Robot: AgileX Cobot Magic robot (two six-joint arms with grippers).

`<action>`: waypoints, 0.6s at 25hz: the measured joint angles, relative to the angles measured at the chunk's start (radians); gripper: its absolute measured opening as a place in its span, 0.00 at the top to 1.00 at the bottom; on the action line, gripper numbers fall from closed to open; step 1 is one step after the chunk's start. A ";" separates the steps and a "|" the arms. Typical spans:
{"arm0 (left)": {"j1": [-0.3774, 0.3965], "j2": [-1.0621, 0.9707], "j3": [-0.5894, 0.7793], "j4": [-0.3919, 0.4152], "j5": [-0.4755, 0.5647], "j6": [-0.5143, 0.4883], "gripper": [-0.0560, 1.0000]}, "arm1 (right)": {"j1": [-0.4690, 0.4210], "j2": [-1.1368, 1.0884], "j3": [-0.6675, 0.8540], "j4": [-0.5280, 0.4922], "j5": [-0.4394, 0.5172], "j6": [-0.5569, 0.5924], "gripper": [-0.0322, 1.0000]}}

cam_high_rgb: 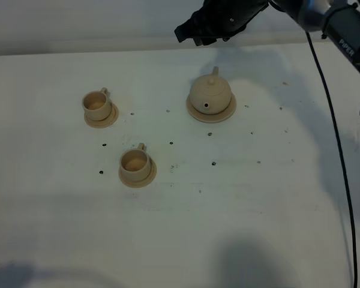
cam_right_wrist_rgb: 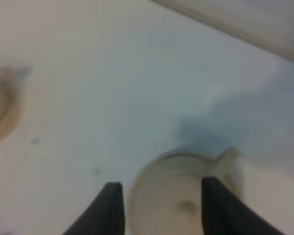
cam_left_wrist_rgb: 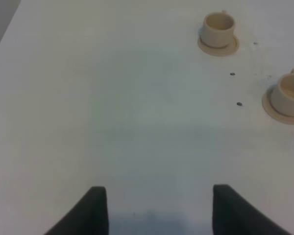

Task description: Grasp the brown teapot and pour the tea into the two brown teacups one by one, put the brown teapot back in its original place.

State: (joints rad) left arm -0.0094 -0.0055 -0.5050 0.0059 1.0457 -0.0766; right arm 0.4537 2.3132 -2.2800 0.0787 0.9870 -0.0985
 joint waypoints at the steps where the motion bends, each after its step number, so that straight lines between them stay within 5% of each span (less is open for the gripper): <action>1: 0.000 0.000 0.000 0.000 0.000 0.000 0.50 | 0.000 0.014 -0.011 -0.023 -0.001 0.026 0.57; 8: 0.000 0.000 0.000 0.000 0.000 0.000 0.50 | -0.019 0.096 -0.035 -0.050 -0.068 0.189 0.44; 15: 0.000 0.000 0.000 0.000 0.000 0.000 0.50 | -0.098 0.121 -0.042 0.014 -0.094 0.273 0.42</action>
State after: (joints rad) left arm -0.0094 -0.0055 -0.5050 0.0059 1.0457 -0.0766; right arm 0.3559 2.4338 -2.3219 0.0922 0.8926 0.1746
